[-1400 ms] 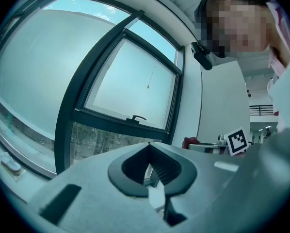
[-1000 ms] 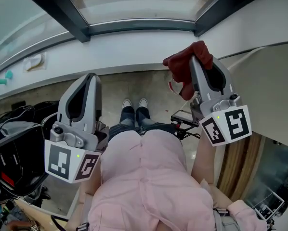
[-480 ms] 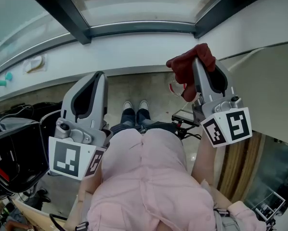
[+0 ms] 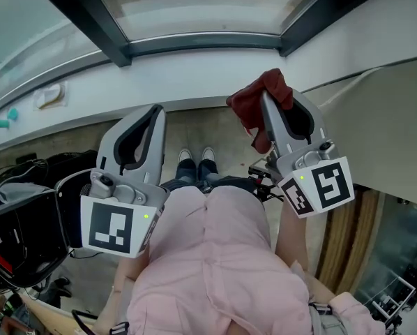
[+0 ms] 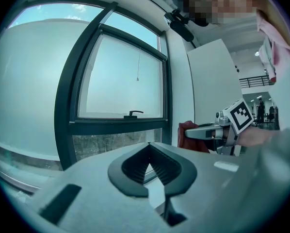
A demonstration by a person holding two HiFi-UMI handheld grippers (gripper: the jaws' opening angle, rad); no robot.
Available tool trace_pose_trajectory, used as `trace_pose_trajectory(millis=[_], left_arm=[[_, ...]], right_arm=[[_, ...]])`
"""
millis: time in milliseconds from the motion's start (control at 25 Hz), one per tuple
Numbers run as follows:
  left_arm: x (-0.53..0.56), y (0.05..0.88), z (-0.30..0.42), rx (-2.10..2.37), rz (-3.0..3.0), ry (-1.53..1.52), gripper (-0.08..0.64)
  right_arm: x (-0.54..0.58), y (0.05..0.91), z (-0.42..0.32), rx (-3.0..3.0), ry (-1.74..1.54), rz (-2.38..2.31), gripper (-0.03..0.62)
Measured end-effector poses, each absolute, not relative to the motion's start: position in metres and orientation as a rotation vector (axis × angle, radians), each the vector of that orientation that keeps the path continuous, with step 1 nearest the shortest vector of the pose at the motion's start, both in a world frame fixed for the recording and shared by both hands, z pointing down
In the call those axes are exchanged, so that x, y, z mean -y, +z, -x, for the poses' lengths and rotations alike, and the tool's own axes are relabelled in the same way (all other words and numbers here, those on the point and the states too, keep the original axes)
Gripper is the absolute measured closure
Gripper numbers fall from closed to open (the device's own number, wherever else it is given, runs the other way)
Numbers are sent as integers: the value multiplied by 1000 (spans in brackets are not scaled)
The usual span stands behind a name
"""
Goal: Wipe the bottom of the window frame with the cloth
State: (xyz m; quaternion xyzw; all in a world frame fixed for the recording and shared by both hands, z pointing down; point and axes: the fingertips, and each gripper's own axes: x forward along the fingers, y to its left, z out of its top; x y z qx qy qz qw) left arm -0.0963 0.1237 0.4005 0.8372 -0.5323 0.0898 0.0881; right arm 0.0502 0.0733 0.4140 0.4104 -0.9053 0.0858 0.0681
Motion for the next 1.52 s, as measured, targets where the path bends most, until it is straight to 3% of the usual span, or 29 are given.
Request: trace_pose_trajectory(millis=[1520], left_arm=[[-130,380,108,1576,-2494,212,559]], right_arm=[[-78,393,-49,2686,205,-1251,534]])
